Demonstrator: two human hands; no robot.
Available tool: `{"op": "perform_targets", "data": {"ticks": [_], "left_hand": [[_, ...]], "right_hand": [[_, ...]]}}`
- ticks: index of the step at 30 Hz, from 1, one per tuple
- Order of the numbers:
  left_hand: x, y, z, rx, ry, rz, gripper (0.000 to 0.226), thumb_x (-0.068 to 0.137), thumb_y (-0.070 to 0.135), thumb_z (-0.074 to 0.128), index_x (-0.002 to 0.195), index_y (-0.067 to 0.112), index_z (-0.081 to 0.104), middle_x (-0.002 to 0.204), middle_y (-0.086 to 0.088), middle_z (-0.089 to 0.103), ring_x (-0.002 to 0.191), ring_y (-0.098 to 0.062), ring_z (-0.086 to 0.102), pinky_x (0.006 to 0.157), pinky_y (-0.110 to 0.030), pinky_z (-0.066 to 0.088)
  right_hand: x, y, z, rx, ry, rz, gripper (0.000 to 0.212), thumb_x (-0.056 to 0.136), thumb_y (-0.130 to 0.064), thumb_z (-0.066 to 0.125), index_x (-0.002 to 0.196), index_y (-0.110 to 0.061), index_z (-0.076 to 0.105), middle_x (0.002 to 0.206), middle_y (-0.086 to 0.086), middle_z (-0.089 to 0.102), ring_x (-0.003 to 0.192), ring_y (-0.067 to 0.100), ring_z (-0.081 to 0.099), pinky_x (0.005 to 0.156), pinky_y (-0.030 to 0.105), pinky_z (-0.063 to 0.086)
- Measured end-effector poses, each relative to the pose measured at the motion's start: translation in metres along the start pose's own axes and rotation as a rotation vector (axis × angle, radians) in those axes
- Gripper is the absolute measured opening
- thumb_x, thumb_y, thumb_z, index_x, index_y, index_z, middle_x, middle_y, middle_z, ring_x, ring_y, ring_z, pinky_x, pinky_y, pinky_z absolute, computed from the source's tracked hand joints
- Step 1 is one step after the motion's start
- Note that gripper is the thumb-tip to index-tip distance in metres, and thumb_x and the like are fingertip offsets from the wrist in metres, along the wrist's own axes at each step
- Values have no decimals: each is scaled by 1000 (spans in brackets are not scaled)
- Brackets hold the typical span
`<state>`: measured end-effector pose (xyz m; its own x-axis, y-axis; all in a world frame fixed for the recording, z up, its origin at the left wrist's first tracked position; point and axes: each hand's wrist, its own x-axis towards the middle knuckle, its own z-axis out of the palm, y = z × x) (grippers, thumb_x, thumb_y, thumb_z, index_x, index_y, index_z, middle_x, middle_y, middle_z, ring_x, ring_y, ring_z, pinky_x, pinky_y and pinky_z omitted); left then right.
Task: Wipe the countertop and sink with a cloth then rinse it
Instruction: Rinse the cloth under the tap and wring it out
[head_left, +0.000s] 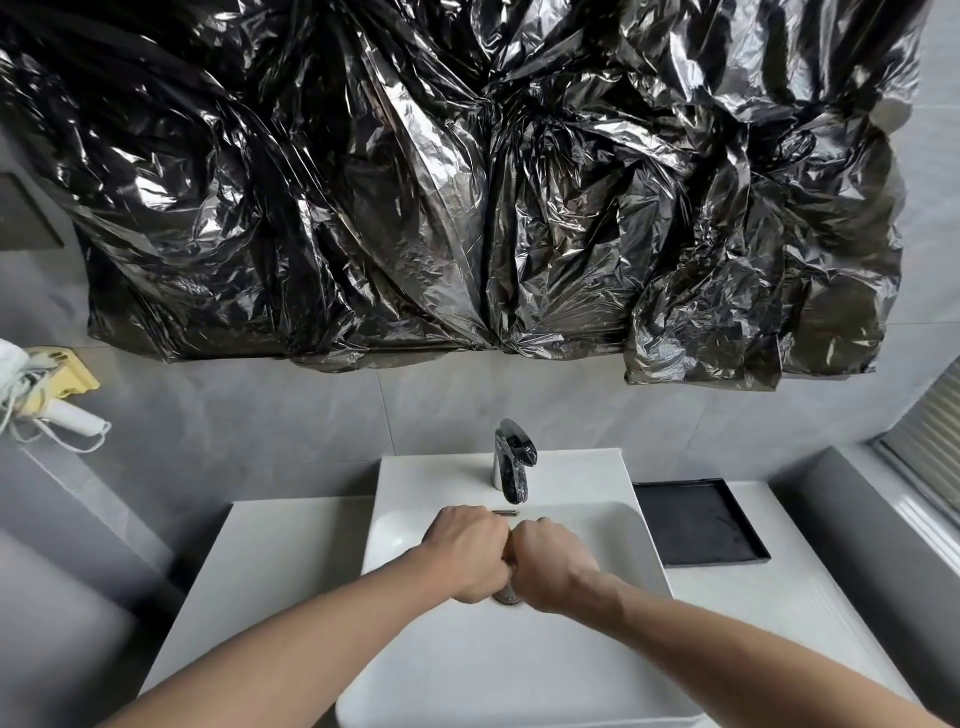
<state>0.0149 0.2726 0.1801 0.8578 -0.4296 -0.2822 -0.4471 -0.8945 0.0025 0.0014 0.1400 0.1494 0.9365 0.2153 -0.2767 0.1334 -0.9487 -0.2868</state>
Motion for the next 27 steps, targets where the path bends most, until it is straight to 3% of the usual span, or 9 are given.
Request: {"op": "perform_targets", "data": {"ticks": [3,7,11,14,16,21,23,25,27], "left_hand": [[3,6,7,-216,-69,-139,16,82,22,49,68,15,51,88,-14,66,77,-35,50,67,-34,38],[11,11,19,-625,-144,-323,15,72,20,49,67,16,63,68,-1,60,69,-27,55,56,-29,38],[11,13,23,-950,-184,-378,16,67,10,54,53,16,62,65,-1,63,66,-19,54,61,-25,42],[9,16,25,-1107,-250,-415,8,60,8,56,56,15,54,47,3,48,55,-19,36,52,-24,28],[8,18,26,-1214,-285,-438,15,54,8,56,63,15,46,50,1,36,51,-18,23,50,-24,18],[4,23,27,-1323,-343,-423,29,62,2,54,65,20,31,51,3,28,45,-16,17,48,-25,13],[2,27,30,-1355,-345,-429,24,63,6,55,67,20,35,51,4,28,47,-16,17,48,-26,13],[-1,30,31,-1327,-267,-424,13,62,20,57,67,18,45,52,5,37,49,-17,25,50,-25,18],[-6,25,31,-1167,-137,-382,18,67,39,56,64,22,50,51,11,49,54,-16,40,53,-27,28]], "right_hand": [[0,4,0,-56,68,-37,8,75,-11,54,78,-13,61,80,11,64,79,41,60,63,34,41],[11,14,3,-67,123,-79,17,81,-20,54,66,-21,46,90,12,71,74,37,49,65,37,38],[20,21,9,-116,139,-128,15,80,-26,52,67,-22,44,88,10,72,72,38,46,66,39,42],[26,25,13,-160,158,-166,10,79,-22,53,71,-21,48,86,9,71,71,39,45,66,40,43],[28,28,16,-153,169,-165,10,78,-21,53,70,-20,46,83,8,70,69,38,44,64,39,41],[31,41,32,-94,294,-223,27,62,-21,61,59,-22,34,55,1,58,48,31,36,47,29,29],[33,50,38,-66,311,-246,25,60,-23,61,59,-24,36,54,-3,54,43,27,45,45,25,24],[24,47,35,43,306,-245,7,70,-28,52,68,-25,46,64,-4,58,56,28,55,52,27,30],[12,43,31,218,228,-174,20,74,-30,50,94,-28,49,71,-11,57,68,26,51,62,32,35]]}}
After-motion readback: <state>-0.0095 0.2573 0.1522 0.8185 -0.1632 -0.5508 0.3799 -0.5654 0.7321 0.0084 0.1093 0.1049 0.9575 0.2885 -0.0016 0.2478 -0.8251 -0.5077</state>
